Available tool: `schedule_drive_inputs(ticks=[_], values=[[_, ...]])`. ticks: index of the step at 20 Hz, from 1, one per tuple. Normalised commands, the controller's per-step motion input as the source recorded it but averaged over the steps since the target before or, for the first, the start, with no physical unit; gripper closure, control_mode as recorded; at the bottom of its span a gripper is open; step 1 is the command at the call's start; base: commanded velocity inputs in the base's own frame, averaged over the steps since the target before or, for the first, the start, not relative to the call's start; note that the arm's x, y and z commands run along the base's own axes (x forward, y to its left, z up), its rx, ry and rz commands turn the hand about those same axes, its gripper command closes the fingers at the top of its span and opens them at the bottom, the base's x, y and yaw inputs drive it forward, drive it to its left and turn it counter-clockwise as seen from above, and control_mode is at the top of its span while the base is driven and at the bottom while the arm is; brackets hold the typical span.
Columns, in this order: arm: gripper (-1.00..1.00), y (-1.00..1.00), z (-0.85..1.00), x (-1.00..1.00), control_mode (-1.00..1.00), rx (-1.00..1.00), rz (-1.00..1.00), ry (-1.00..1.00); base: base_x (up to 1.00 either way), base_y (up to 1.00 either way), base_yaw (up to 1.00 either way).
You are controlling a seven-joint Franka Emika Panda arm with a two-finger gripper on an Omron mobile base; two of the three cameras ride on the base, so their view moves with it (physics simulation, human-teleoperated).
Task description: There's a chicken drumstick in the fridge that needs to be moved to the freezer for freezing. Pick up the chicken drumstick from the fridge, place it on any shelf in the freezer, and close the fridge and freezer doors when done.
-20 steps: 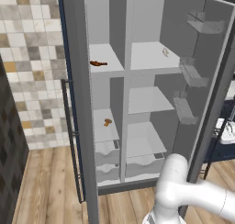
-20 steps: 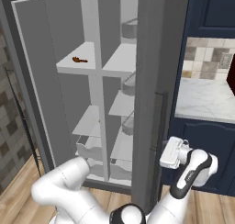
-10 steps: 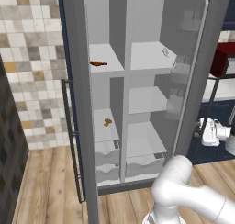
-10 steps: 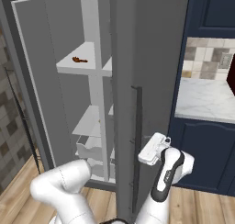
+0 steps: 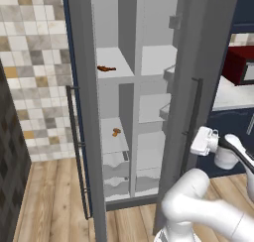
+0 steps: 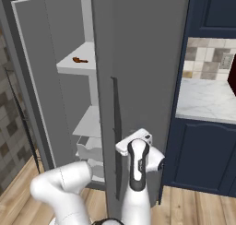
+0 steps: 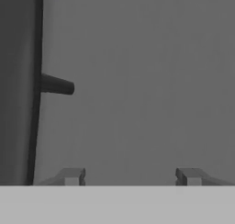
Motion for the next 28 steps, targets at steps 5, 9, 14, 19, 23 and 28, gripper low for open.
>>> schedule_drive_inputs(ticks=[5, 9, 14, 19, 23, 28], values=[[-1.00, 0.47, 0.00, 0.61, -1.00, 0.00, -0.07, 0.07, 0.00, 0.00, 0.00], [-1.00, 0.42, 0.00, 0.63, -1.00, 0.00, -0.08, 0.11, 0.00, 0.00, 0.00], [-1.00, 0.39, 0.00, 0.57, -1.00, -0.02, -0.16, 0.08, 0.00, 0.00, 0.00], [-1.00, 0.42, 0.00, 0.55, -1.00, -0.01, -0.17, 0.07, 0.00, 0.00, 0.00], [-1.00, 0.43, 0.00, 0.61, -1.00, 0.00, -0.19, 0.08, 0.00, 0.00, 0.00], [-1.00, 0.27, 0.00, 0.74, -1.00, 0.00, -0.15, 0.12, 0.00, 0.00, 0.00]])
